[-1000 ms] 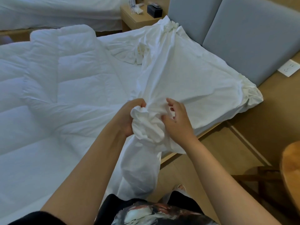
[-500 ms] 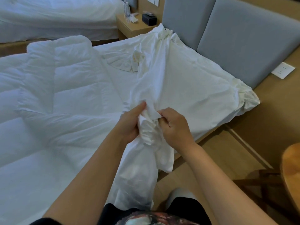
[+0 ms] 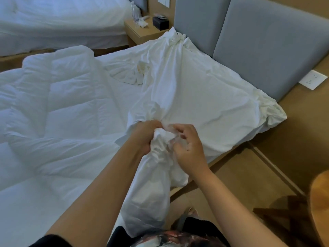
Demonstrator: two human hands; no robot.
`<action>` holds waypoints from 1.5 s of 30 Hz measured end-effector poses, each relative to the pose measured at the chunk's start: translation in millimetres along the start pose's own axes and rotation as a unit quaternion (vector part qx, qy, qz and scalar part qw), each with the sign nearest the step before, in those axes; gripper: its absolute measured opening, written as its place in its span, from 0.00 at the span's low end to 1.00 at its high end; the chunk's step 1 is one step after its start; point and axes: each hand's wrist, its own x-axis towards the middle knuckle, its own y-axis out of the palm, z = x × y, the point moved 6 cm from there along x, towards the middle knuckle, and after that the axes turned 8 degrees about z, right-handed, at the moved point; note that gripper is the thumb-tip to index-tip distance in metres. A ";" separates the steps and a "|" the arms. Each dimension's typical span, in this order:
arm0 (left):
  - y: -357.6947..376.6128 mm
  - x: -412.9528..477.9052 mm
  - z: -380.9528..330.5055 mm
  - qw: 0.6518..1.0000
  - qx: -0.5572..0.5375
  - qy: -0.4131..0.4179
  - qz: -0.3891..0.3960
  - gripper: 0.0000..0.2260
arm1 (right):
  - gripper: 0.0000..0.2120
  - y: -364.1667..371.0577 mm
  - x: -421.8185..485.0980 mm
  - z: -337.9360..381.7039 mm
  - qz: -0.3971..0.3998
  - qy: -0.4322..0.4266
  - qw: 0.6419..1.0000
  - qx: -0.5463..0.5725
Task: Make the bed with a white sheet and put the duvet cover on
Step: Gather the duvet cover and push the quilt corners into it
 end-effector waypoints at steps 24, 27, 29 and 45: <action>121.0 63.8 5.3 0.997 0.073 0.001 -0.011 0.06 | 0.16 -120.7 48.0 -69.8 0.056 0.000 0.997 -0.051; 134.1 68.6 5.4 0.995 0.044 -0.001 0.084 0.06 | 0.24 -128.2 56.3 -94.6 0.101 0.066 0.992 -0.040; 134.5 71.4 1.6 0.993 0.067 -0.021 0.093 0.08 | 0.20 -125.1 61.5 -93.5 0.158 0.055 0.986 0.009; 121.4 137.5 5.2 0.982 0.127 -0.141 0.015 0.10 | 0.15 -102.7 91.2 -61.3 0.234 -0.037 0.959 -0.156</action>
